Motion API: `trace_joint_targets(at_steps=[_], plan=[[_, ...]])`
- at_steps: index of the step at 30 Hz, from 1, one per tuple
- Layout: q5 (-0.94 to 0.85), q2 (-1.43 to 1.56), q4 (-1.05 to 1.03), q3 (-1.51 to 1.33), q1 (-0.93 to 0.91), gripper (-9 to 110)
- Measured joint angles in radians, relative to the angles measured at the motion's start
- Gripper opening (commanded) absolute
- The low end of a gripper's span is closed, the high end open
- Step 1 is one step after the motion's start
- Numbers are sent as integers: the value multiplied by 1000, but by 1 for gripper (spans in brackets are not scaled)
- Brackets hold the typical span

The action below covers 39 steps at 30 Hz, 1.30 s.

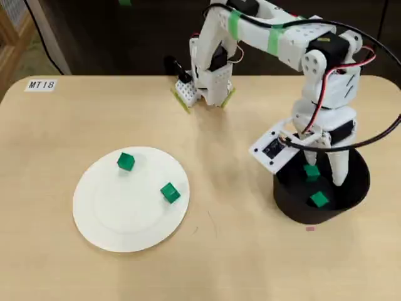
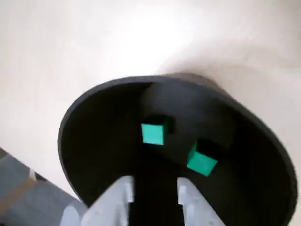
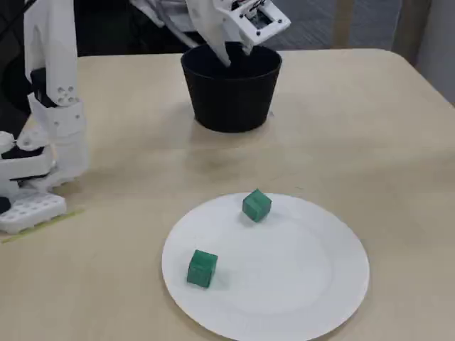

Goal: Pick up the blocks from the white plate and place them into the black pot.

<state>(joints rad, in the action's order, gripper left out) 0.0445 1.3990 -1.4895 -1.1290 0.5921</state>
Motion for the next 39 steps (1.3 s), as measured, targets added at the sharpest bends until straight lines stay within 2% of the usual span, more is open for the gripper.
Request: trace_joint_targets(at_steps=[4,8,12,19,32,39], plan=[[-18,195,-97,-34,-175,-2],[-43,408,-87,-173,-446,-2],[-32,472,-51,-293,-635,-2],[-28,417,64,-394,-699,-2],[-637,238,176,-403,-882,-2],[-781,216,204,-436,-839,-2]])
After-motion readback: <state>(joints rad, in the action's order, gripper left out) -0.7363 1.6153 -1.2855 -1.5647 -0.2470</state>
